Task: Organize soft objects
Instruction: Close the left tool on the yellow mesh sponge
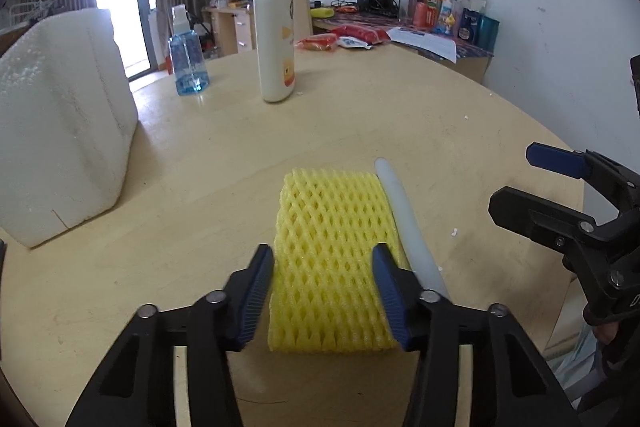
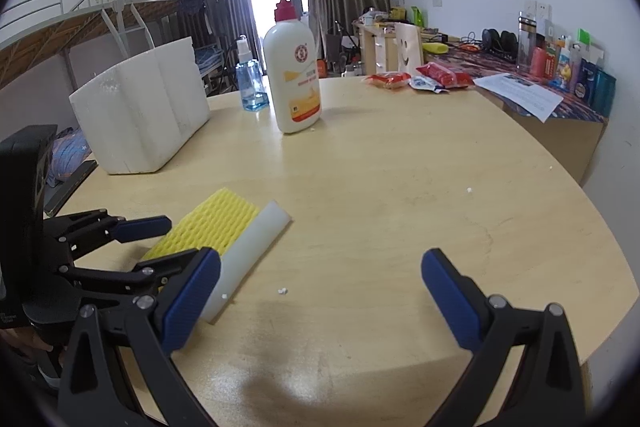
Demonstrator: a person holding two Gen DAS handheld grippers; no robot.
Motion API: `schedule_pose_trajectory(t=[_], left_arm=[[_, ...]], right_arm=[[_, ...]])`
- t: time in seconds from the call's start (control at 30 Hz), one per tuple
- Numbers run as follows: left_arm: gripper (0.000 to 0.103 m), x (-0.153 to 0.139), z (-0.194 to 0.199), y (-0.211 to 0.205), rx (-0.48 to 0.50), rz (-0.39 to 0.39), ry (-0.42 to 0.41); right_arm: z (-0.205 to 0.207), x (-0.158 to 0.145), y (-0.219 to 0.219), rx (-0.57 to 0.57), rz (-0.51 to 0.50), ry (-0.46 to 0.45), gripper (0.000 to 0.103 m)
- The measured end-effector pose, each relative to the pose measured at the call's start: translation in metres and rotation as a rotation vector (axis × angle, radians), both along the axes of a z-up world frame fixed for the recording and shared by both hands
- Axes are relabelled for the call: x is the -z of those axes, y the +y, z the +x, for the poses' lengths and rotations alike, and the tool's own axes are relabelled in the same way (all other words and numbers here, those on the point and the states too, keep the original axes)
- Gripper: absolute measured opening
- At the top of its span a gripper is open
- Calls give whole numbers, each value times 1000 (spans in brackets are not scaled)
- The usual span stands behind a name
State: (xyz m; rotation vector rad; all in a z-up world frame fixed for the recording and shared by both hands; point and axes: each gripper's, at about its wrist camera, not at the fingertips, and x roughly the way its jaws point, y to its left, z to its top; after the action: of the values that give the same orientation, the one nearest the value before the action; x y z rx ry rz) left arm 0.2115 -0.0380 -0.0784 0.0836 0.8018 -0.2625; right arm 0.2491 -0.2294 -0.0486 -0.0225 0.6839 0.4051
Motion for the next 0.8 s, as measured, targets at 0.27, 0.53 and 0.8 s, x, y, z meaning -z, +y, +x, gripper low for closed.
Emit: schedule_pose_trajectory(t=[0.27, 0.53, 0.8], left_arm=[[39, 1, 1, -6, 11, 37, 11], [12, -1, 3, 0, -1, 8, 17], [9, -6, -4, 16, -51, -10, -17]], right_arm=[[0, 0, -1, 2, 3, 2, 102], [0, 0, 4, -12, -2, 5, 102], [1, -3, 11, -25, -10, 4, 102]])
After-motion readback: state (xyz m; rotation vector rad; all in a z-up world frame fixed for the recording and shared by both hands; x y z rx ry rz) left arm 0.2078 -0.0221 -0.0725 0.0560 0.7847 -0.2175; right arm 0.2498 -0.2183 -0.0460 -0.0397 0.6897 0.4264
